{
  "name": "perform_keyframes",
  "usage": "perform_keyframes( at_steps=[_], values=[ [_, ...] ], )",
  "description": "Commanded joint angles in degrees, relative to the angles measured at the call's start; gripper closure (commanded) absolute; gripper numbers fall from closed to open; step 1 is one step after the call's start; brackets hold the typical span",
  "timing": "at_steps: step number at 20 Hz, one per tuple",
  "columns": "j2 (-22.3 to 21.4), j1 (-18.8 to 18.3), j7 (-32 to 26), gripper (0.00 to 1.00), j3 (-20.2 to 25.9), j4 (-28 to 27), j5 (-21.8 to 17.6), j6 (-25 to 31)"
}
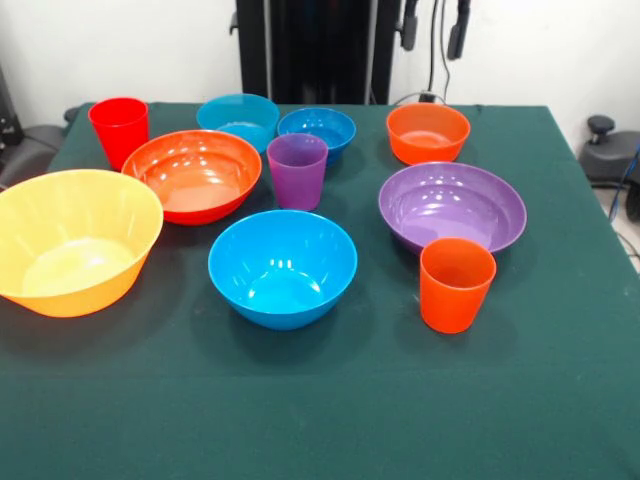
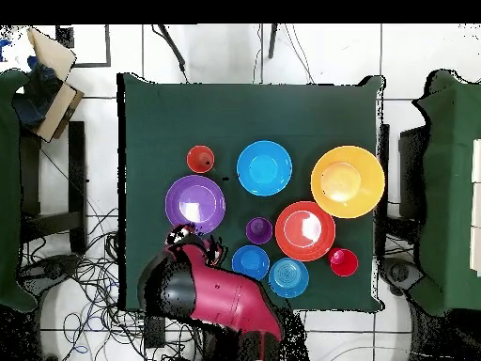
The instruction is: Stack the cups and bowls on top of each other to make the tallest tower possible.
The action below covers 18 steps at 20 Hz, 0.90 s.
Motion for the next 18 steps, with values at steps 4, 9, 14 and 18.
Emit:
perform_keyframes(
  at_steps=[4,9,14,18],
  values=[
    [10.2,-0.3,7.7,0.00,1.5,-5.3,-0.2,-4.3],
    [14.2,-3.1,5.9,0.00,5.5,-9.3,-0.2,-5.4],
    [13.2,-7.1,1.7,0.00,8.4,-11.0,-2.1,-1.2],
    [11.7,-8.7,-0.1,0.00,8.5,-12.2,-3.0,2.5]
  ],
)
